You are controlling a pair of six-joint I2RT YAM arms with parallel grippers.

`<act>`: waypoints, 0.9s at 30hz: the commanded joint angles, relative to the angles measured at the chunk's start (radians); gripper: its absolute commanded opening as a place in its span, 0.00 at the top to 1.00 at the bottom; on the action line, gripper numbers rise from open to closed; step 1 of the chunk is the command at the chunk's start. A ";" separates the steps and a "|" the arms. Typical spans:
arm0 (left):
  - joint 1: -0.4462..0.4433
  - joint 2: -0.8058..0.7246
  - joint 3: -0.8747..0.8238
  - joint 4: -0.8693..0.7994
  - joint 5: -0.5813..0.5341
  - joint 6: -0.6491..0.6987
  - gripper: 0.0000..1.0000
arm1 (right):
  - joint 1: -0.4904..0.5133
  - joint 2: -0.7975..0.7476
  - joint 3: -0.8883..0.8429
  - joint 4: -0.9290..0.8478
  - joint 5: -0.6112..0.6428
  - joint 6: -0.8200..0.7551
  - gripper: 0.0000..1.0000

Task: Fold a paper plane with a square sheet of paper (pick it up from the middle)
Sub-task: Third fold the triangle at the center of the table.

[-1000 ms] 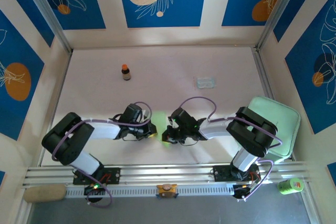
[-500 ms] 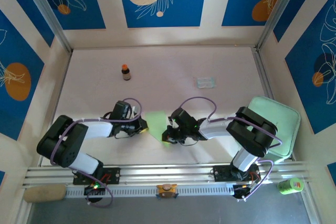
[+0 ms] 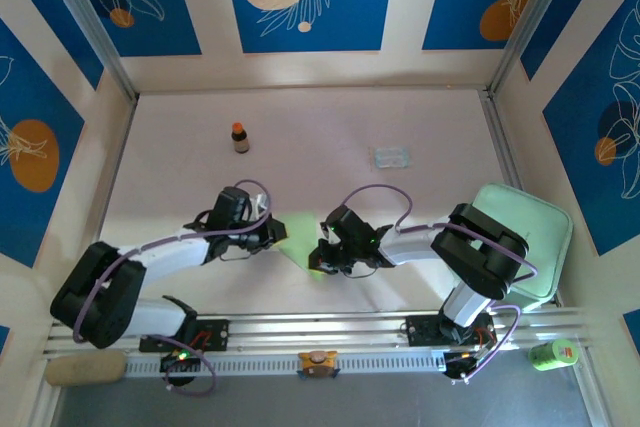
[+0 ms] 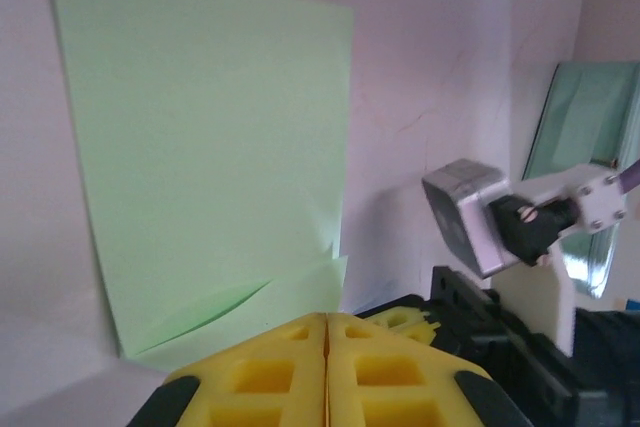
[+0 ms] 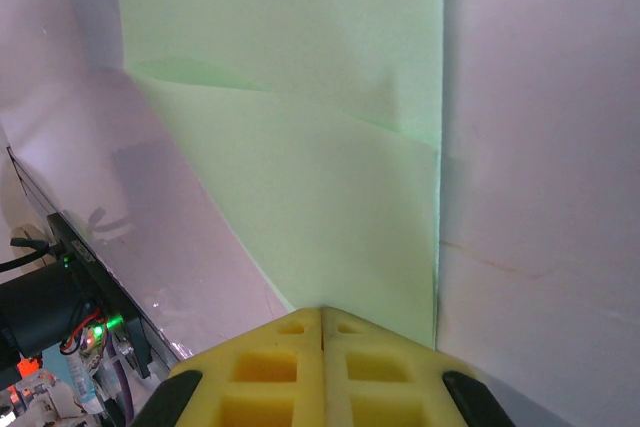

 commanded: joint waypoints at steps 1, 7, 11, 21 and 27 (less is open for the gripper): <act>-0.027 0.074 0.000 0.079 0.044 -0.025 0.91 | 0.005 0.035 -0.027 -0.146 0.036 -0.001 0.99; -0.029 0.140 0.024 -0.057 -0.033 0.037 0.96 | 0.004 0.002 -0.022 -0.150 0.039 -0.024 0.99; -0.028 0.160 -0.003 -0.055 -0.051 0.043 0.97 | 0.001 -0.049 -0.001 -0.134 0.020 -0.063 0.97; -0.029 0.189 -0.027 0.012 -0.020 0.019 1.00 | 0.017 0.069 0.188 -0.160 -0.017 -0.143 0.95; -0.029 0.177 -0.029 0.003 -0.022 0.021 1.00 | 0.007 0.152 0.193 -0.141 -0.024 -0.132 0.95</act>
